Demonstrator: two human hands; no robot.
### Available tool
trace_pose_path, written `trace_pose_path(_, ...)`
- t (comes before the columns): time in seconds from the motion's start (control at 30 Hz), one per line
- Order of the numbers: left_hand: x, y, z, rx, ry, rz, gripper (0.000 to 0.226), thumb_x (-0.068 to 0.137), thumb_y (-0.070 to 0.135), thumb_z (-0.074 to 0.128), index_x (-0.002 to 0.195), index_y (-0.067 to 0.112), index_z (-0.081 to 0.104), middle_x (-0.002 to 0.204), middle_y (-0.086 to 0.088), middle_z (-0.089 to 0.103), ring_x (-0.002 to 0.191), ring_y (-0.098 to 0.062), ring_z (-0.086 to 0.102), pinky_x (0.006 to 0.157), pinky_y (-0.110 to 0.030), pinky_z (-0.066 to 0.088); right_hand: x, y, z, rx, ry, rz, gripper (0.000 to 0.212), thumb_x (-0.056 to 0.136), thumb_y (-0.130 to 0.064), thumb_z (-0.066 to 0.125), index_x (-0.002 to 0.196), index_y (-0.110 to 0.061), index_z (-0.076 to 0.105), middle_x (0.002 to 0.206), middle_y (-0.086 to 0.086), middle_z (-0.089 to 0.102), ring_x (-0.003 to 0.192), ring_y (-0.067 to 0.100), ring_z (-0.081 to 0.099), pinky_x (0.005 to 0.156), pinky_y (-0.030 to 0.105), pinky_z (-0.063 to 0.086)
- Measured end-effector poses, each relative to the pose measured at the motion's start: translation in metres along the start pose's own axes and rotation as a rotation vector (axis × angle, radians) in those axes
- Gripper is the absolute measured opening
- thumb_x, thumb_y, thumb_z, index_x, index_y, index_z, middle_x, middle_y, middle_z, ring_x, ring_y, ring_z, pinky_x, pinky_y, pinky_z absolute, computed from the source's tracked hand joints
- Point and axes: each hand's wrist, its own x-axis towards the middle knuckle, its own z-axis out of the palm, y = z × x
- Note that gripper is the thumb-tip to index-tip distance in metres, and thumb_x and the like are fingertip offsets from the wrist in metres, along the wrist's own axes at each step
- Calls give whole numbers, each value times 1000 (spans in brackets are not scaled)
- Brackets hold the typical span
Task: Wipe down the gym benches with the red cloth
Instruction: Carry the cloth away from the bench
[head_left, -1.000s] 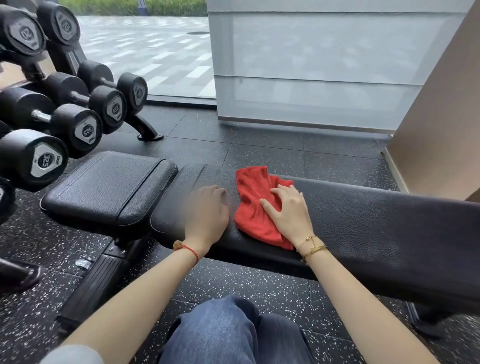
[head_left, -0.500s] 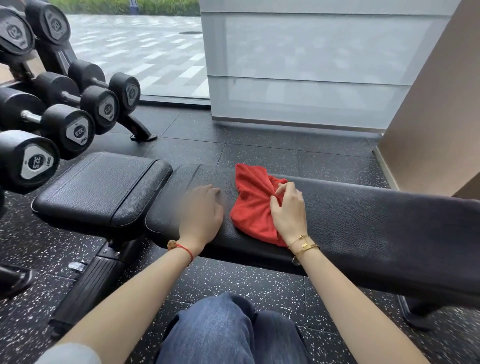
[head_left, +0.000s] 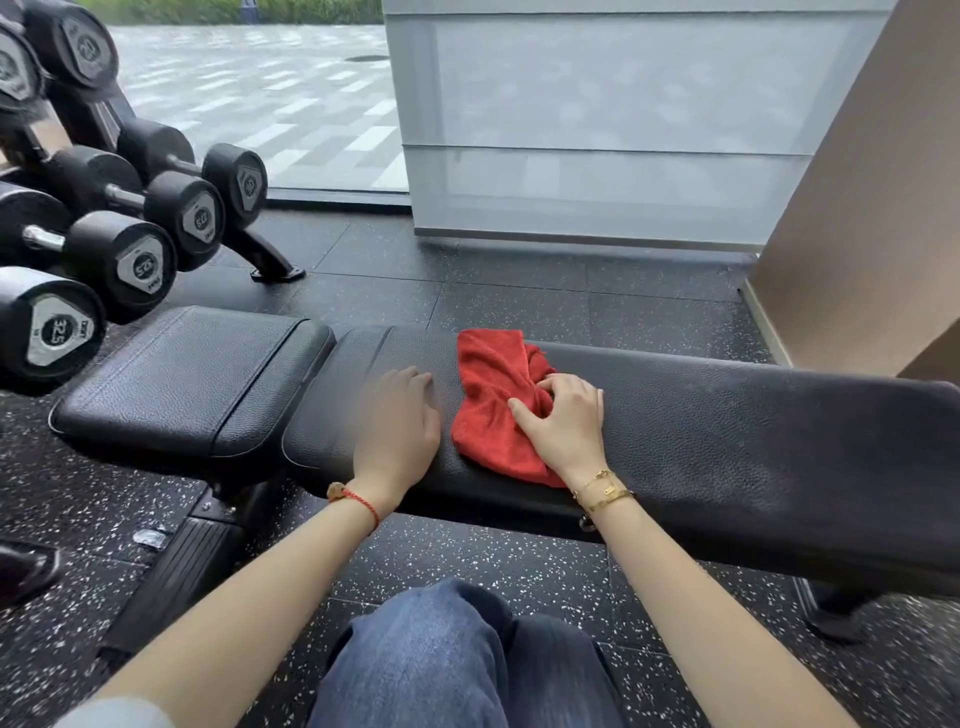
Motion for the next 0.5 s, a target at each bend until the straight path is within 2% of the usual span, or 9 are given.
trace_pose_path(0.07,1,0,1,7,-4,-9,43,89,22,48,130,14,56,140,-6,53,133,-27,43,116,-49,26,3,-4,0,71,-13,-43,30,80,-32,71,98,-12,60,99,1,59,107,24,49,93,25,33)
trace_pose_path(0.13,2,1,1,13,-6,-14,46,86,25,43,128,14,57,138,-6,54,131,-28,45,115,-50,27,5,-10,1,149,-60,-76,21,79,-21,70,94,-14,56,88,-3,57,91,21,53,73,19,29)
trace_pose_path(0.17,4,1,1,20,-11,-13,48,84,27,41,127,14,57,137,-6,54,130,-28,45,114,-50,28,7,-13,1,191,-71,-80,19,79,-17,68,91,-16,53,83,-4,57,84,21,55,69,19,28)
trace_pose_path(0.3,11,-2,-5,54,-59,28,47,81,29,41,122,15,58,132,-5,56,125,-28,48,109,-49,33,24,-16,0,285,-111,5,18,82,-15,64,87,-18,47,79,-6,57,76,18,52,66,22,28)
trace_pose_path(0.43,37,-4,-30,-23,-59,41,41,82,26,46,118,17,62,124,-3,61,121,-26,53,106,-45,38,49,-22,-5,447,-316,304,9,90,-18,58,93,-14,52,83,-2,55,79,14,50,74,32,39)
trace_pose_path(0.5,50,0,-50,-54,-31,34,37,82,21,49,115,16,64,119,-2,63,116,-25,56,104,-45,40,59,-30,-12,625,-379,472,8,92,-14,57,98,-11,54,83,-1,54,73,10,49,64,25,42)
